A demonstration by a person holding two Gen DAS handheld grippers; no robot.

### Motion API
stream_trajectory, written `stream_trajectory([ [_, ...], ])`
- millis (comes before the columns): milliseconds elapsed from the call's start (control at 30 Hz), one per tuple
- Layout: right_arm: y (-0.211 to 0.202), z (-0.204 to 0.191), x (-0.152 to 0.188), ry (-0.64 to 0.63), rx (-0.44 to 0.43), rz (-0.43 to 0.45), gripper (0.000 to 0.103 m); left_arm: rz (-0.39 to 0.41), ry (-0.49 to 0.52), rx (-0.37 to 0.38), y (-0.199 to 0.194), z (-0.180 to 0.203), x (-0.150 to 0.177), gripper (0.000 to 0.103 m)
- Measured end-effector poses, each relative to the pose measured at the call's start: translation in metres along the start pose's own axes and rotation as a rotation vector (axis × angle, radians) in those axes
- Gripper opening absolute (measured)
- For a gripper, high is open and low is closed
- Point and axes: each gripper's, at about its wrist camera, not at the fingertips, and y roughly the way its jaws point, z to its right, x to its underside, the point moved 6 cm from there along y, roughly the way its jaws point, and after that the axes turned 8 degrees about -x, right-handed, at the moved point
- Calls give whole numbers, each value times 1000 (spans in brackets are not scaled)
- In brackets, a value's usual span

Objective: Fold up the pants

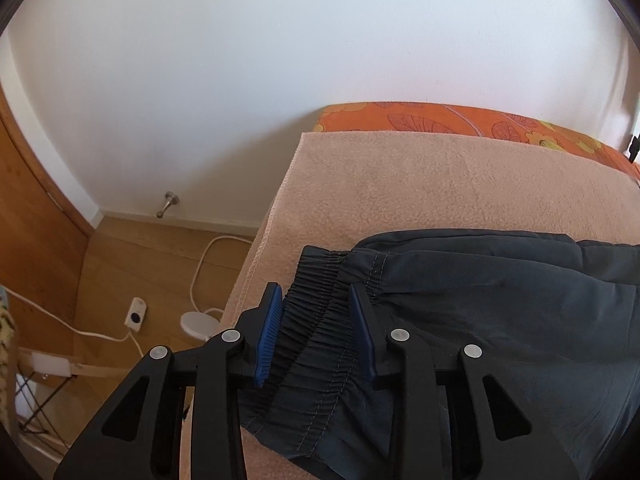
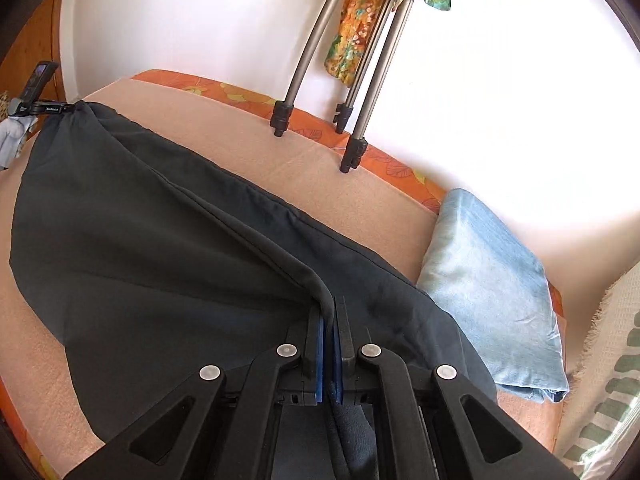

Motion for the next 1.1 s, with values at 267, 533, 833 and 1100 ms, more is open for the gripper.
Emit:
stream_trajectory([
  [267,21,-6,2,-28,-19,-43,1,39,52,41,-6,12,-11,64],
  [533,26,-10,7,-34,-21,-60,1,54,89,59,4,37,-3,29],
  [833,10,-8,6,-12,5,-21,1,130,20,51,-27,12,-3,25],
  [1100,-12,-7,-22,-78,81,47,1,191,-19,31,-50,-12,-24,25],
])
